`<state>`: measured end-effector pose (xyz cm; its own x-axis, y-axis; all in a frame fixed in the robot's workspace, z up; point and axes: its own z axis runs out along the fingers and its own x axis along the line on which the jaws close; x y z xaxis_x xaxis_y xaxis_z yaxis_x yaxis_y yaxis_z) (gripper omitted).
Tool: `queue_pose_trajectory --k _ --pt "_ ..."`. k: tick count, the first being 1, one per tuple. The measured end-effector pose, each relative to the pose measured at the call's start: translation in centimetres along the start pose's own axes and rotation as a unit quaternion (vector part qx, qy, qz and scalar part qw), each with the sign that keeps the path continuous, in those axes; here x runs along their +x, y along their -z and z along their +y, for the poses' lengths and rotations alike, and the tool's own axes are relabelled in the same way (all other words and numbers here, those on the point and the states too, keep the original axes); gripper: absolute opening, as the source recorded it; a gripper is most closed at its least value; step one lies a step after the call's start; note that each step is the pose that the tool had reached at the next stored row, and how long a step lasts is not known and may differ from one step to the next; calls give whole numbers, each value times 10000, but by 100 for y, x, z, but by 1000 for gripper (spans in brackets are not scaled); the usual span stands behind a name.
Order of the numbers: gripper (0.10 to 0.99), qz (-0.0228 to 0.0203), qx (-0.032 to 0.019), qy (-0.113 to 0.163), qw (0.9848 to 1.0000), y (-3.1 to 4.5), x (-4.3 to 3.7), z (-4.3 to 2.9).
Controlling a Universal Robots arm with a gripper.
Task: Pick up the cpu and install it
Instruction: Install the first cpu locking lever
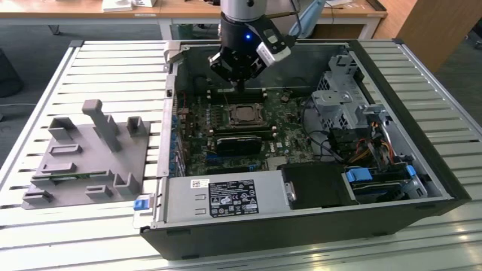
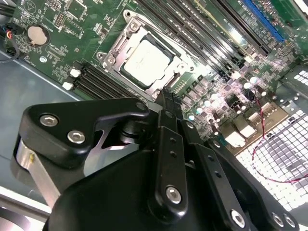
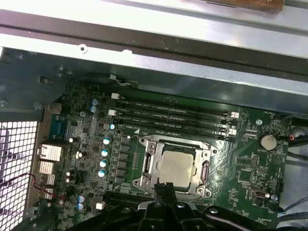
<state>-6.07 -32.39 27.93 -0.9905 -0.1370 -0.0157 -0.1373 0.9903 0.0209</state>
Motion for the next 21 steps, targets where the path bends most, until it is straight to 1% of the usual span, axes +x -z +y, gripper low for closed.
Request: queue_pose_trajectory --k 3,7,15,21 --pt "106 0 0 0 10000 -2 27 -10" --pt "106 0 0 0 10000 -5 71 -6" --pt "106 -1 -1 -1 10000 -14 101 -21" --pt "106 0 0 0 10000 -17 159 -14"
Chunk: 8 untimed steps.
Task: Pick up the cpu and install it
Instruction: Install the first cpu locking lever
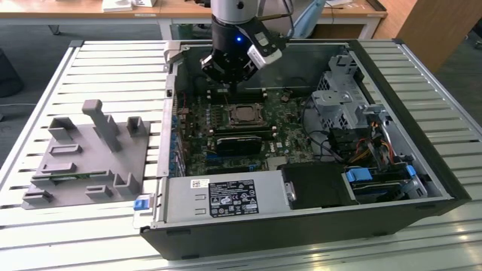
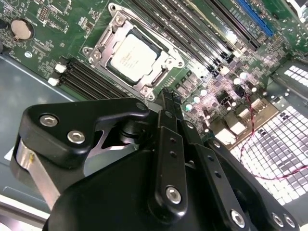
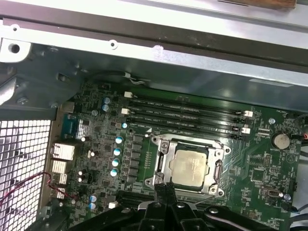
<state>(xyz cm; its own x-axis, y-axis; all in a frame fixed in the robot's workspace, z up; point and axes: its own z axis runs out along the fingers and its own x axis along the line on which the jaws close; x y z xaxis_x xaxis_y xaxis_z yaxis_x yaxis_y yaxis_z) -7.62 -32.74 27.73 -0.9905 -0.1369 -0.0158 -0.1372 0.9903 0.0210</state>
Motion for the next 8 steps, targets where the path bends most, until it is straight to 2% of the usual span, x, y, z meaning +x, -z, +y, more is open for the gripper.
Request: queue_pose_trajectory --k 8 --pt "106 0 1 0 10000 -3 67 9"
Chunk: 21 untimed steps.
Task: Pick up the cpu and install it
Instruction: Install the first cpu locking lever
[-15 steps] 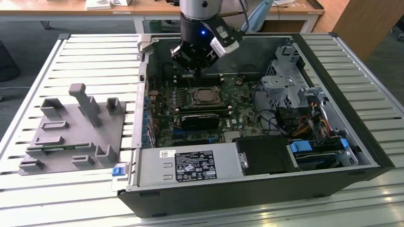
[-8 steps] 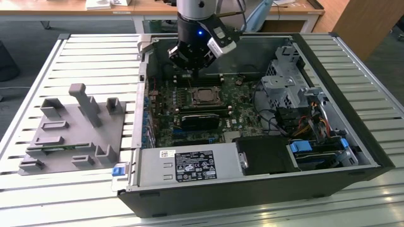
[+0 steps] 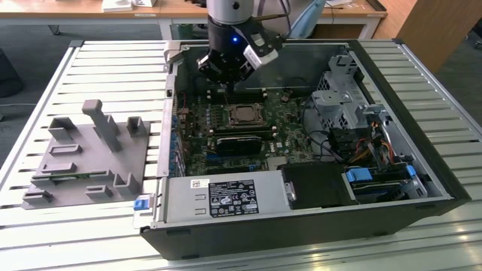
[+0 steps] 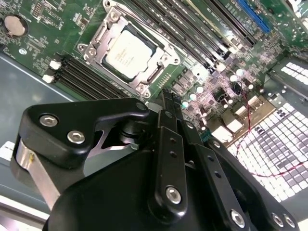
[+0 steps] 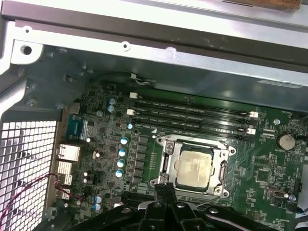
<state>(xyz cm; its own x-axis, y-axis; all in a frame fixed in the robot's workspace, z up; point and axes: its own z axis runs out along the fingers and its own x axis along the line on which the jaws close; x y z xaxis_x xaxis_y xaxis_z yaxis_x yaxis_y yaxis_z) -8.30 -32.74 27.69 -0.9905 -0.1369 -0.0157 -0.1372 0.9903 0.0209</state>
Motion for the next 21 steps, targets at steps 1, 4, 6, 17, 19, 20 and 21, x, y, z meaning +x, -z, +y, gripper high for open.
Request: queue_pose_trajectory --k 1,4,6,17,19,20,21 --pt "106 0 0 0 10000 -1 11 2" --pt "106 0 0 1 10000 -5 53 7" --pt "106 0 0 0 10000 -10 84 13" --pt "106 0 0 1 10000 -54 197 168" --pt "106 0 0 0 10000 -76 206 205" --pt "106 0 0 0 10000 -87 207 230" --pt "106 1 1 1 10000 -99 208 253"
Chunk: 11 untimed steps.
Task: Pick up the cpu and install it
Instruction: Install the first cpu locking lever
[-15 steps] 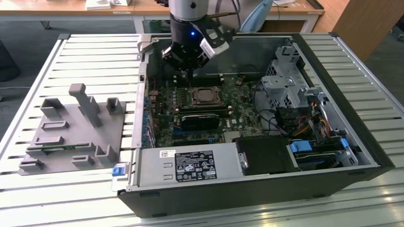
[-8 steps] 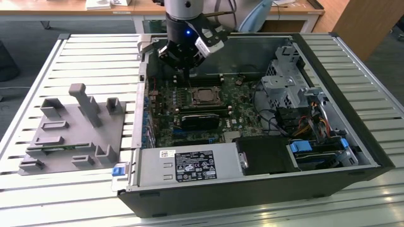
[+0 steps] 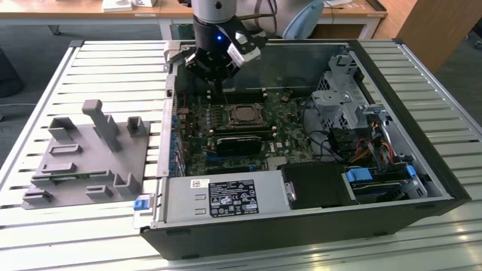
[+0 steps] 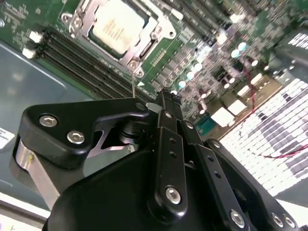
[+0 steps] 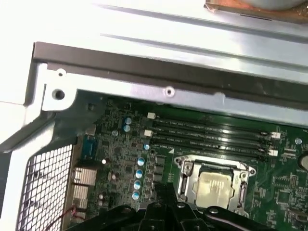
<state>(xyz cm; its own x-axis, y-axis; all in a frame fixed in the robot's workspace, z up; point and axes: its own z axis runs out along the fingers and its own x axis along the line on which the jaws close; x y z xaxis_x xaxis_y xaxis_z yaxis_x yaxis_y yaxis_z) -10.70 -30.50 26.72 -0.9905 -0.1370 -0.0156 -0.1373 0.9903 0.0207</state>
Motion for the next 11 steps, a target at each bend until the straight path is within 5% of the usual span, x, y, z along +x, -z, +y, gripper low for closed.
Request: queue_pose_trajectory --k 11 --pt "106 -1 0 -28 10000 -99 -36 205"
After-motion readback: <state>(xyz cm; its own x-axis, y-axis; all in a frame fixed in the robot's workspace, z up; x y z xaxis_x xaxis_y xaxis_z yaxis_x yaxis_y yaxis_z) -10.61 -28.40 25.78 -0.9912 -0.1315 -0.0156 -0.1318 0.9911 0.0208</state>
